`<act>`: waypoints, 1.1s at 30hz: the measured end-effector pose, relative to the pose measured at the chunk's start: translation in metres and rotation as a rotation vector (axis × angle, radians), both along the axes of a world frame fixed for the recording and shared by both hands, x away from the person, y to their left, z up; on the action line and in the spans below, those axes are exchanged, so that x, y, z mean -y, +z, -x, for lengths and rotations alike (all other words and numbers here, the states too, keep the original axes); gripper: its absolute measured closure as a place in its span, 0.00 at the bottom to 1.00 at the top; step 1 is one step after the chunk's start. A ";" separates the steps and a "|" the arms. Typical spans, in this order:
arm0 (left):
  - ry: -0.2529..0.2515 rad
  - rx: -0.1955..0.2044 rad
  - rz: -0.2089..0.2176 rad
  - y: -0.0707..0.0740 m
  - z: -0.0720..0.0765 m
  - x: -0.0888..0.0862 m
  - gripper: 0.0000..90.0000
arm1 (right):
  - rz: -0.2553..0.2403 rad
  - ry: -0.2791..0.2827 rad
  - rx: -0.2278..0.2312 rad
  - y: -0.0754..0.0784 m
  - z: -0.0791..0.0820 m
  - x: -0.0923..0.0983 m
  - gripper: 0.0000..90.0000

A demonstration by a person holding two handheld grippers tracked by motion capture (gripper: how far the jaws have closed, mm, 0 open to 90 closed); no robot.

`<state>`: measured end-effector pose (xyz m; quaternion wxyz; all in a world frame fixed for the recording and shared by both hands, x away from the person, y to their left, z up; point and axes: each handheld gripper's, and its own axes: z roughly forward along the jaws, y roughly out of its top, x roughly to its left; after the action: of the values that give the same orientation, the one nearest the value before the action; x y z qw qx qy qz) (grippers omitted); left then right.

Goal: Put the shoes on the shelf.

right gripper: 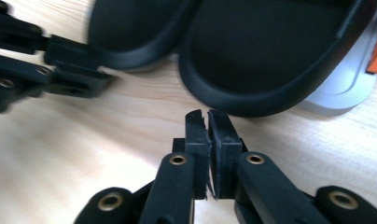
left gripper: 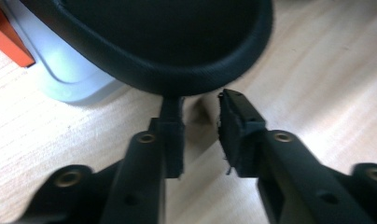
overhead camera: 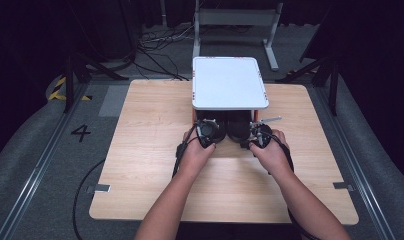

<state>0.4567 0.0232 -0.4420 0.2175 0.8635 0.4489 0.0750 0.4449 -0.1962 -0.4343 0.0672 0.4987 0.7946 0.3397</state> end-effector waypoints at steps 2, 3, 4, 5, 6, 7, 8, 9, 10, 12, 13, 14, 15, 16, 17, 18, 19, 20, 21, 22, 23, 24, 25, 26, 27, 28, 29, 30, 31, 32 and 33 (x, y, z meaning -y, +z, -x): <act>-0.006 0.009 0.007 0.006 0.008 -0.004 0.68 | -0.005 0.013 0.023 0.008 0.006 0.004 0.93; -0.012 0.013 0.012 0.011 0.013 -0.007 0.65 | -0.012 0.017 0.030 0.011 0.008 0.006 0.91; -0.020 0.014 0.016 0.014 0.016 -0.008 0.63 | -0.023 0.021 0.034 0.015 0.012 0.010 0.90; -0.028 0.021 0.036 0.020 0.021 -0.011 0.63 | -0.030 0.025 0.044 0.018 0.014 0.012 0.88; -0.031 0.035 0.044 0.024 0.024 -0.012 0.62 | -0.040 0.031 0.051 0.022 0.017 0.017 0.86; -0.029 0.047 0.053 0.029 0.029 -0.013 0.61 | -0.047 0.040 0.053 0.024 0.020 0.020 0.83; -0.035 0.060 0.054 0.034 0.032 -0.014 0.59 | -0.064 0.043 0.051 0.027 0.023 0.023 0.81; -0.042 0.077 0.056 0.041 0.038 -0.016 0.57 | -0.073 0.043 0.060 0.030 0.026 0.026 0.79; -0.043 0.091 0.057 0.045 0.041 -0.017 0.55 | -0.078 0.047 0.074 0.033 0.030 0.030 0.76; -0.046 0.115 0.068 0.055 0.049 -0.021 0.52 | -0.083 0.052 0.096 0.038 0.034 0.037 0.70; -0.045 0.120 0.074 0.059 0.052 -0.023 0.51 | -0.094 0.047 0.106 0.041 0.037 0.041 0.67; -0.051 0.126 0.067 0.064 0.057 -0.027 0.49 | -0.100 0.049 0.116 0.044 0.039 0.045 0.64; -0.054 0.139 0.069 0.068 0.062 -0.032 0.49 | -0.104 0.054 0.117 0.046 0.040 0.049 0.60; -0.059 0.143 0.066 0.072 0.065 -0.037 0.48 | -0.106 0.056 0.126 0.049 0.042 0.054 0.59; -0.053 0.144 0.068 0.075 0.069 -0.042 0.47 | -0.110 0.053 0.139 0.051 0.044 0.057 0.56; -0.051 0.150 0.069 0.077 0.071 -0.046 0.46 | -0.120 0.051 0.150 0.053 0.045 0.061 0.54; -0.040 0.158 0.073 0.081 0.076 -0.053 0.45 | -0.130 0.046 0.153 0.054 0.046 0.064 0.51; -0.036 0.167 0.072 0.083 0.078 -0.057 0.43 | -0.142 0.038 0.150 0.055 0.048 0.068 0.49; -0.028 0.173 0.077 0.085 0.082 -0.064 0.41 | -0.144 0.034 0.146 0.056 0.048 0.071 0.48; -0.022 0.180 0.079 0.086 0.084 -0.068 0.39 | -0.149 0.030 0.147 0.058 0.049 0.076 0.47; -0.021 0.185 0.081 0.087 0.087 -0.074 0.38 | -0.159 0.024 0.144 0.058 0.050 0.079 0.46; -0.014 0.187 0.082 0.087 0.090 -0.081 0.35 | -0.172 0.017 0.139 0.060 0.051 0.083 0.45; -0.016 0.190 0.082 0.086 0.093 -0.088 0.31 | -0.185 0.007 0.139 0.061 0.052 0.088 0.43; -0.016 0.190 0.082 0.086 0.093 -0.088 0.29 | -0.185 0.007 0.139 0.061 0.052 0.088 0.43; -0.011 0.188 0.079 0.085 0.095 -0.095 0.29 | -0.189 -0.003 0.150 0.062 0.054 0.094 0.42; -0.016 0.191 0.068 0.084 0.096 -0.100 0.29 | -0.183 -0.013 0.157 0.063 0.055 0.099 0.40; -0.029 0.193 0.053 0.084 0.097 -0.104 0.27 | -0.169 -0.019 0.169 0.063 0.056 0.103 0.39; -0.041 0.202 0.040 0.083 0.098 -0.110 0.25 | -0.156 -0.020 0.178 0.063 0.057 0.106 0.37; -0.046 0.227 0.044 0.082 0.099 -0.115 0.24 | -0.133 -0.016 0.199 0.062 0.057 0.112 0.38; -0.060 0.250 0.045 0.081 0.100 -0.121 0.24 | -0.102 -0.001 0.218 0.061 0.056 0.117 0.43; -0.070 0.263 0.050 0.079 0.100 -0.126 0.24 | -0.032 0.037 0.242 0.060 0.054 0.123 0.45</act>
<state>0.3565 0.1491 -0.3629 0.2983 0.8556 0.3878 0.1689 0.3904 -0.3187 -0.3746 0.1482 0.4402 0.7843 0.4113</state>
